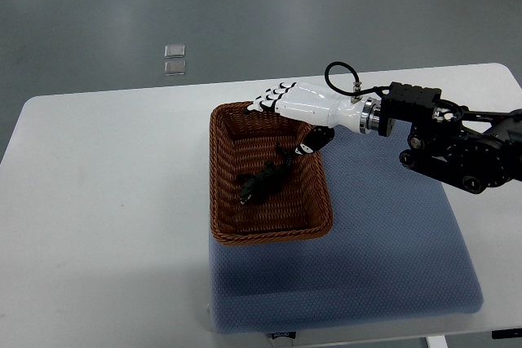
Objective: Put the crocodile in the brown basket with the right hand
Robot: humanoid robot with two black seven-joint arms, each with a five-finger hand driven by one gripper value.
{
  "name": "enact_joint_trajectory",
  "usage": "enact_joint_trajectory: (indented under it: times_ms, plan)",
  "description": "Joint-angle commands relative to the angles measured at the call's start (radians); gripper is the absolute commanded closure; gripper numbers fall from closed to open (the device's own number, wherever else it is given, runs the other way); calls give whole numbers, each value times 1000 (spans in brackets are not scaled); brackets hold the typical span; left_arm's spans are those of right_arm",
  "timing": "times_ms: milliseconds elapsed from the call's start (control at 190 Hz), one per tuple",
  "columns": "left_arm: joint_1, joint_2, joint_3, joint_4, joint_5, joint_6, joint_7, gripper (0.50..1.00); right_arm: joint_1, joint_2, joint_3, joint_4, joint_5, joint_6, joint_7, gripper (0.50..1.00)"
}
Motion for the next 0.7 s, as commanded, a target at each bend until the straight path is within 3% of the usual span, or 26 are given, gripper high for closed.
enact_joint_trajectory:
  times_ms: [0,179,295,322,580,696]
  plan:
    - [0,0,0,0,0,0,0,500,-55,-1,167,-10,2,83,-3,591]
    - [0,0,1,0,0,0,0,500,-178,22,488,-67,14,233,-11,591]
    - [0,0,0,0,0,0,0,500,-221,36,597,-89,25,270,-26,591]
    - [0,0,1,0,0,0,0,500,-261,77,709,-118,46,295,-43,591]
    - [0,0,0,0,0,0,0,500,-331,195,980,-239,315,283,-176,591]
    - [0,0,0,0,0,0,0,500,-341,200,986,-270,422,281,-192,591]
